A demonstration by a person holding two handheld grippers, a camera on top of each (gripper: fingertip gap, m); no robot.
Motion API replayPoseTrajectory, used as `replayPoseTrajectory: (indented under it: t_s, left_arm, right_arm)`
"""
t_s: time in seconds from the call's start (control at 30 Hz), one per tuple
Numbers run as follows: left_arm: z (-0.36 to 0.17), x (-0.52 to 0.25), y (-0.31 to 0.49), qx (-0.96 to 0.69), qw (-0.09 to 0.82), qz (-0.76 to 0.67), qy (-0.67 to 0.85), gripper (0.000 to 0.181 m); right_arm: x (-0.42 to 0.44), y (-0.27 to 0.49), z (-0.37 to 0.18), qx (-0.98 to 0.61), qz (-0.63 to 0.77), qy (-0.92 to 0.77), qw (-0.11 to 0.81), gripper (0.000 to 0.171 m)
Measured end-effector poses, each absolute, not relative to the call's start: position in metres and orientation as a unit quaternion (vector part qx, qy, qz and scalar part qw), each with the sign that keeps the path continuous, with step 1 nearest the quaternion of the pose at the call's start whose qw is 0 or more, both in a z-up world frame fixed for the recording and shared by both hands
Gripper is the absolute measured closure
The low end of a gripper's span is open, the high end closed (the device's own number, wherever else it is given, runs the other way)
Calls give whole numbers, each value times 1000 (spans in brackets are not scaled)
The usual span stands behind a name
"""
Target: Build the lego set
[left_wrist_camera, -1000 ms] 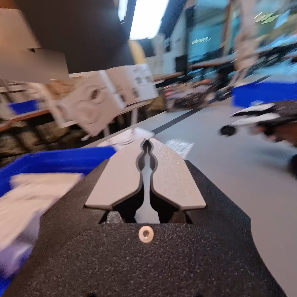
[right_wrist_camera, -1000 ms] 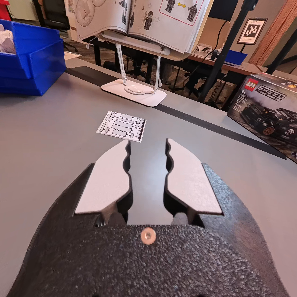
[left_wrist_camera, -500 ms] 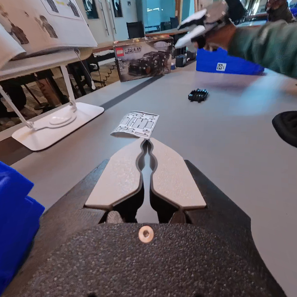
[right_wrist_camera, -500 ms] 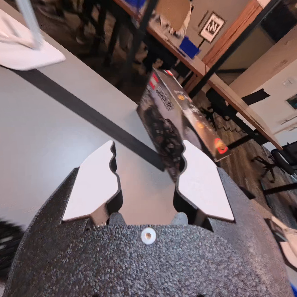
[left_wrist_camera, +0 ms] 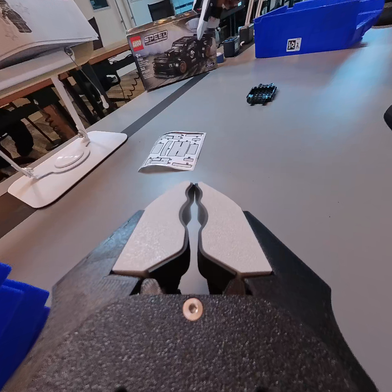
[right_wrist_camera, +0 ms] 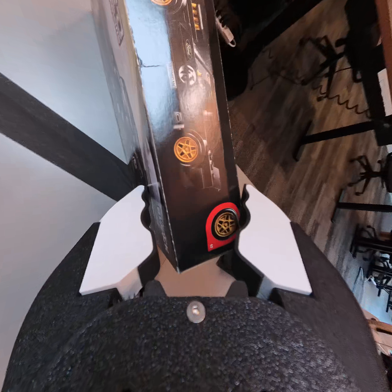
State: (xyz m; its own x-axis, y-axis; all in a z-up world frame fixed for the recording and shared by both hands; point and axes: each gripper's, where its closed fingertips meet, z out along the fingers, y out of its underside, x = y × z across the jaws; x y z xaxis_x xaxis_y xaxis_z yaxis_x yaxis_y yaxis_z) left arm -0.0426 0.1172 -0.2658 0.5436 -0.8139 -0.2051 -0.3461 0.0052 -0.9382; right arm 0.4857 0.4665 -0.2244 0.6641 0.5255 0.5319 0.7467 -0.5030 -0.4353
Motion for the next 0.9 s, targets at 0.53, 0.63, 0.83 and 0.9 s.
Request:
replayPoseTrajectory:
  t_s: [0.53, 0.63, 0.83, 0.9]
  left_arm:
    - [-225, -27, 92, -643, 561, -350, 386, 158]
    - [-191, -19, 87, -617, 556, -423, 362, 124]
    - [-121, 18, 32, -503, 557, -486, 448, 88]
    - [-119, 18, 18, -479, 570, -449, 494, 96]
  right_arm:
    - [316, 220, -134, -734, 147, -383, 541, 100]
    - [233, 134, -143, -668, 267, -403, 565, 100]
    - [110, 32, -183, -587, 402, -423, 562, 99]
    - [97, 30, -201, -598, 389, -429, 555, 97]
